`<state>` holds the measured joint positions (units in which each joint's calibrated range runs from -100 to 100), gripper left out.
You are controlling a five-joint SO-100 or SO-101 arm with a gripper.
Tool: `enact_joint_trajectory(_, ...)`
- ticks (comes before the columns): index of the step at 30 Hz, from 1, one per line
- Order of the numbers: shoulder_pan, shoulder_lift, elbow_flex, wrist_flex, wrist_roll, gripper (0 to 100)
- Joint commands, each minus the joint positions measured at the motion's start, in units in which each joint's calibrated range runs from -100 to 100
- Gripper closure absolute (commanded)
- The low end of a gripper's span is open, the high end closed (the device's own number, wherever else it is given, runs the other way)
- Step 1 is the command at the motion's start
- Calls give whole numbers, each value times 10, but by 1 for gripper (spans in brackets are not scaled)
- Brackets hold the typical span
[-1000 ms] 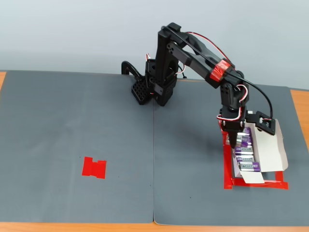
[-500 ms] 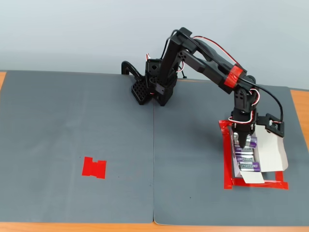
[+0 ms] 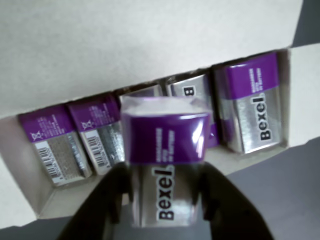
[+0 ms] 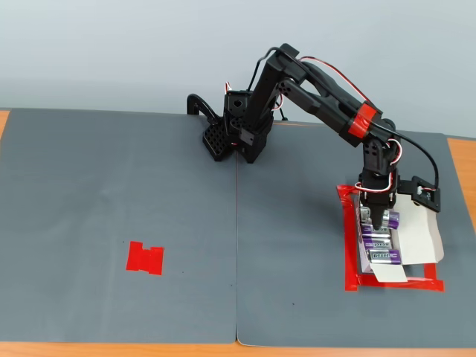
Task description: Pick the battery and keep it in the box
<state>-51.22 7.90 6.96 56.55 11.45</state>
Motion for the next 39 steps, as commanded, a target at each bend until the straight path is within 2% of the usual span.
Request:
enact_joint_trajectory(1, 2, -7, -27, 0, -3, 80)
enact_joint_trajectory(4, 2, -7, -28, 0, -3, 73)
enact_joint_trajectory(8, 2, -12, -29, 2, -3, 74)
enact_joint_trajectory(11, 2, -18, -32, 3, -3, 78)
enact_joint_trajectory(19, 13, -110, -17, 4, -3, 97)
enact_joint_trajectory(23, 33, -169, 1, 20, -3, 98)
enact_joint_trajectory(39, 217, -506, 211, 35, -4, 98)
